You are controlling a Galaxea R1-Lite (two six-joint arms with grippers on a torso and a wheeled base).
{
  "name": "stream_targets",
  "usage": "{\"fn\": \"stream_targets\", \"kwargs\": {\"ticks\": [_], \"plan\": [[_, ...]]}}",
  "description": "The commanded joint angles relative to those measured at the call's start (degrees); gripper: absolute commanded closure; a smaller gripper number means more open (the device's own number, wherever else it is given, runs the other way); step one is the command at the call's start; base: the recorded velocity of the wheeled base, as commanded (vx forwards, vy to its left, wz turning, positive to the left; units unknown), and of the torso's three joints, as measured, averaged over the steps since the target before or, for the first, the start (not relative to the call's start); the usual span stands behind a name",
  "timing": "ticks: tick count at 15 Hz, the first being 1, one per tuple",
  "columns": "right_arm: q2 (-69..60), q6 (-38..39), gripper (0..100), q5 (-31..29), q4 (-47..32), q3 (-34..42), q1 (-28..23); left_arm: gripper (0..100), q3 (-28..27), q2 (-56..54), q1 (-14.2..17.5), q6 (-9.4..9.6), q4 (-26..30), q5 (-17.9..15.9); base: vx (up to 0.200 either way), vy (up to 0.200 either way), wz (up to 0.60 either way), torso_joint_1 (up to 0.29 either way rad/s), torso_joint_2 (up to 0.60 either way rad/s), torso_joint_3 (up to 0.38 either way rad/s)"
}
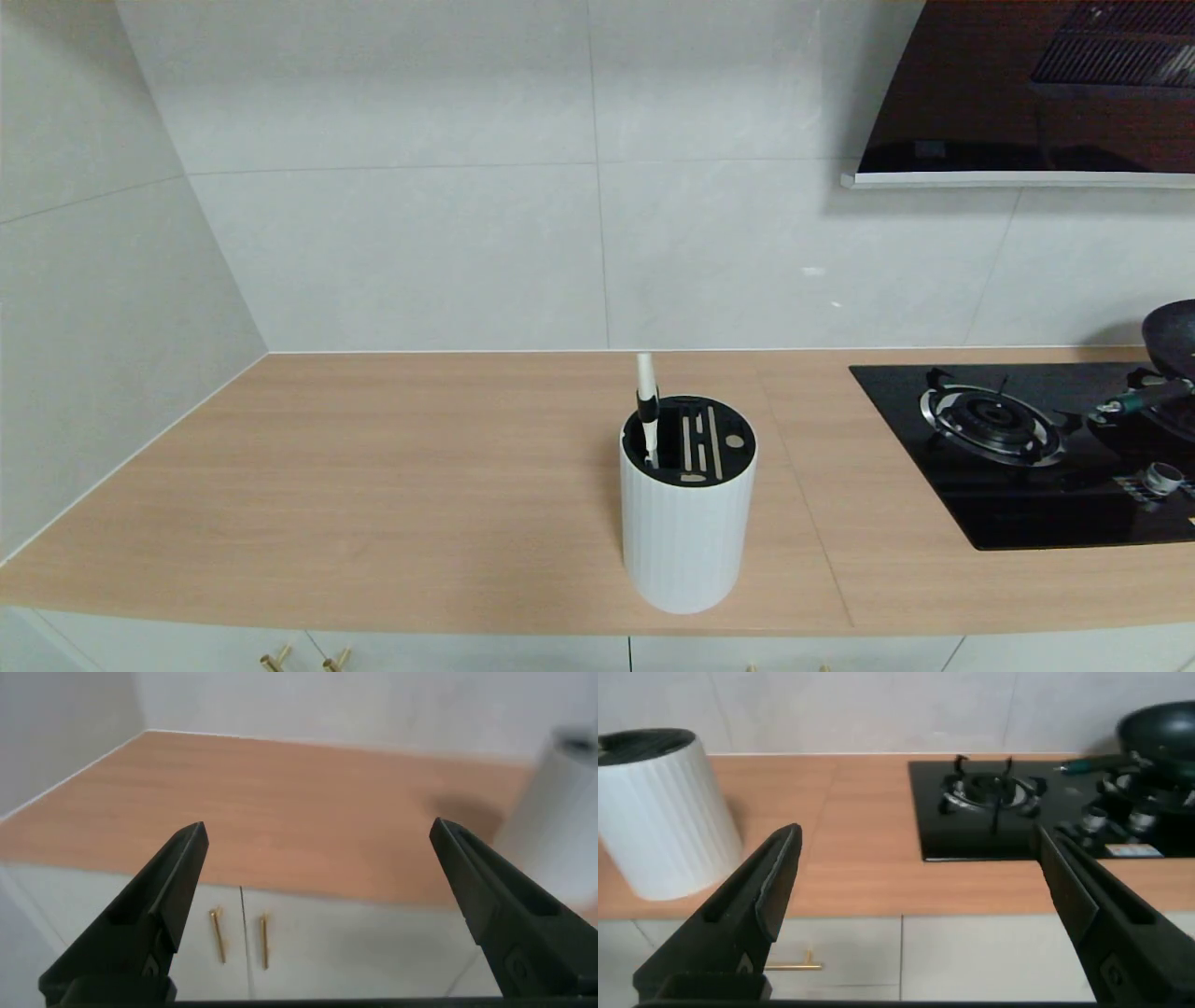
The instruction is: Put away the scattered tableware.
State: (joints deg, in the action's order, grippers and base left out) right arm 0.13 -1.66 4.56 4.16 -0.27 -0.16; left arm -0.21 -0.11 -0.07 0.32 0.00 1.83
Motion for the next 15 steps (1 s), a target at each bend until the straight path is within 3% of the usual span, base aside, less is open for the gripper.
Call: {"fn": "stream_targets", "kwargs": {"ticks": [1,3,8,9,10,15], "plan": [[0.0,0.0,0,2.1,0.1,0.3,0.0,0,0.2,0.3,-0.3,0.39,-0.1,-0.3,0.000,0.000,0.00,0.000,0.00,0.000],[0.0,0.2,0,3.6,-0.1,0.3,0.1,0,0.2,0.2,-0.3,-0.58,-0.1,-0.3,0.000,0.000,0.00,0.000,0.00,0.000],[0.4,-0.1,0,2.2,-0.2,0.3,0.0,0,0.2,0.1,-0.3,-0.67,-0.1,-0.2,0.000,0.000,0.00,0.000,0.00,0.000],[0.4,-4.0,0,-4.1,-1.0,0.3,-0.2,0,0.2,0.1,-0.3,-0.67,-0.1,-0.2,0.000,0.000,0.00,0.000,0.00,0.000],[0.0,-4.5,0,-6.8,-4.1,0.3,-0.2,0,0.2,0.1,-0.3,-0.67,-0.1,-0.2,0.000,0.000,0.00,0.000,0.00,0.000],[0.0,-3.0,0,-5.7,-2.9,0.3,0.0,0,0.2,0.1,-0.3,-0.67,-0.1,-0.2,0.000,0.000,0.00,0.000,0.00,0.000]]}}
